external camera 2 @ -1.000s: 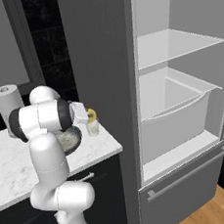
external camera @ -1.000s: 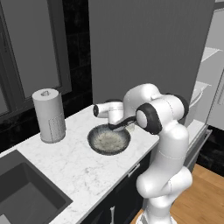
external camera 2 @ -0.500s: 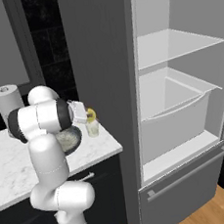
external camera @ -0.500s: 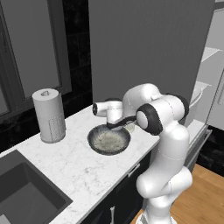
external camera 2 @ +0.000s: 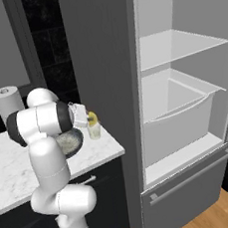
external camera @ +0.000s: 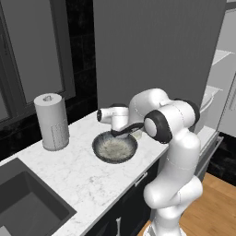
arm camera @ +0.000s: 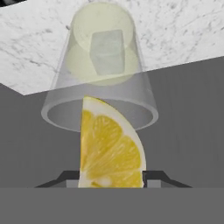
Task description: Grab a lemon wedge from the fridge and one ice cube from the ice bowl, and put them in the glass of lemonade.
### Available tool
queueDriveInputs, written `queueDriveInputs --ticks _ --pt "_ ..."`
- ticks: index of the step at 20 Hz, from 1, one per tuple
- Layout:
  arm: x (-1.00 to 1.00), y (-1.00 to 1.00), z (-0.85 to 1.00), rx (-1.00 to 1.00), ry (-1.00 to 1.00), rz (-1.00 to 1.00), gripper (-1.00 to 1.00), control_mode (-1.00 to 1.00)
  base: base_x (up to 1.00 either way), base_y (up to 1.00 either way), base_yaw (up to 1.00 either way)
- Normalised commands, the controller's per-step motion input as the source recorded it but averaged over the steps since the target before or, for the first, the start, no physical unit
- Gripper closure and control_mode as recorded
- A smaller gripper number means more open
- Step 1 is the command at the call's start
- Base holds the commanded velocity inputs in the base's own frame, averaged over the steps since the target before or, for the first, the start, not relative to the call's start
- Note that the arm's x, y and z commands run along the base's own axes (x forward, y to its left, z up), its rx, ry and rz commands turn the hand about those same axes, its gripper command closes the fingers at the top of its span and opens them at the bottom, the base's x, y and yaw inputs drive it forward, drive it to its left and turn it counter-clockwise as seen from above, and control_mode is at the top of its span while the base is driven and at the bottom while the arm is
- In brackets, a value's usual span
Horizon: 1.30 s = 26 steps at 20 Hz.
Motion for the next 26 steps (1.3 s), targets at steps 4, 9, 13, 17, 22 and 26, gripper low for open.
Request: queueDriveInputs --ticks 4,9,13,17,22,26 --pt "0.0 0.0 0.0 0.0 0.0 -0.04 -1.0 -1.0 0.0 0.0 0.0" --pt "0.0 0.0 0.0 0.0 0.0 -0.03 -1.0 -1.0 0.0 0.0 0.0" --pt "0.0 0.0 0.0 0.0 0.0 -0.03 -1.0 -1.0 0.0 0.0 0.0" --pt "-0.05 0.0 0.05 0.0 0.0 -0.03 -1.0 -1.0 0.0 0.0 0.0" --pt "-0.65 0.04 0.35 0.0 -0.03 -0.01 -1.0 -1.0 0.0 0.0 0.0" --pt "-0.99 0.11 0.3 0.0 -0.17 0.0 -1.0 -1.0 0.0 0.0 0.0"
